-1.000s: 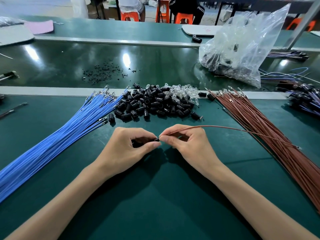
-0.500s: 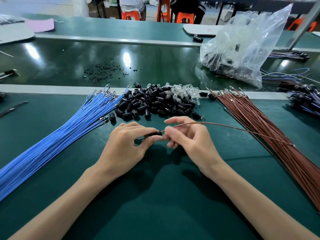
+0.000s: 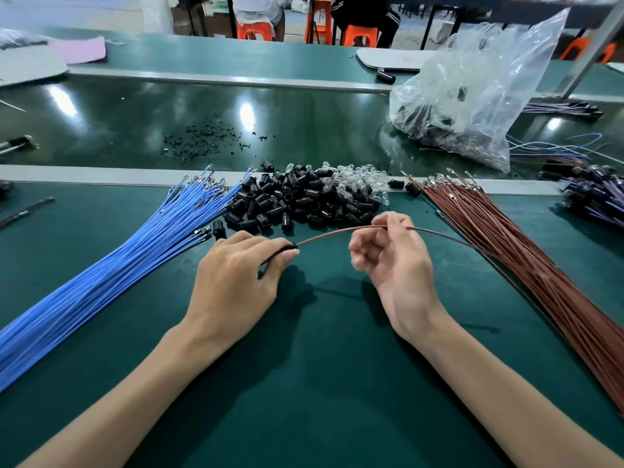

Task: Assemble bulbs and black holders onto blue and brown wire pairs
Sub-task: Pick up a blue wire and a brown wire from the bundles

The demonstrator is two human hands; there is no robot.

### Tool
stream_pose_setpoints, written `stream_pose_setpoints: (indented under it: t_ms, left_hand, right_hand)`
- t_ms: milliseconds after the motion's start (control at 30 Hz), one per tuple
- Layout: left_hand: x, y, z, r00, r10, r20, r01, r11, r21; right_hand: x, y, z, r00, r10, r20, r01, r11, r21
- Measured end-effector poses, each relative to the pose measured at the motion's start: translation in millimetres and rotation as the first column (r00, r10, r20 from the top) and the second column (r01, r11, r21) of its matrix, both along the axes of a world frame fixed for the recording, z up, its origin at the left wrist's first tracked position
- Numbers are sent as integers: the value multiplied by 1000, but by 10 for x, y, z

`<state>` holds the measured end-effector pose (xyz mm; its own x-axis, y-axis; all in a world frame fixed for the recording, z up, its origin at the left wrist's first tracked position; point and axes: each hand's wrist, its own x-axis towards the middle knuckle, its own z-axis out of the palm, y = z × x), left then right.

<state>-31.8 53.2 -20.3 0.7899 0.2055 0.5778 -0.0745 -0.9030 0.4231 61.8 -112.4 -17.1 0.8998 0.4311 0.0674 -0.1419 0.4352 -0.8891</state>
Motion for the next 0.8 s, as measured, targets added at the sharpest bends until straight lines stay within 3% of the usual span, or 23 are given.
stream_pose_setpoints:
  t_ms: [67,167,267,367,433,533,600,700,800]
  left_hand:
    - [-1,-18,0,999,-34,-11,34,999,23]
    - [-10,-44,2,997,-69,-19,71,994,83]
    - [-7,-24,0,999,-36,-7,36,998,48]
    - [-2,-18,1,1000,-15,-14,15,999,30]
    - [-5,-31,7,999,-39,-11,40,998,44]
    - [-14,-48,18,998,-60,-9,60,994,89]
    - [-14,-43,17,999,-50,-11,50,995,86]
    - [-18,-43,22,999,-42,-18,43,997,65]
    - [-17,-58,31,995,-95,-17,96,993,70]
  right_hand:
    - [-2,18,-21,997,-52,51,57,992,-109]
    - [-36,27,-43,983,26,181,17,972,-236]
    - [-42,5,14,997,31,73,-24,995,-92]
    - [9,-15,41,996,-53,-68,57,997,53]
    - [5,-12,38,996,-89,15,90,993,-75]
    - [-62,11,2,970,58,235,17,952,-305]
    - [-74,0,10,975,75,207,-25,972,-232]
    - [-8,-19,14,996,-71,53,74,996,-59]
    - [-21,-5,-6,979,-16,203,75,955,-287]
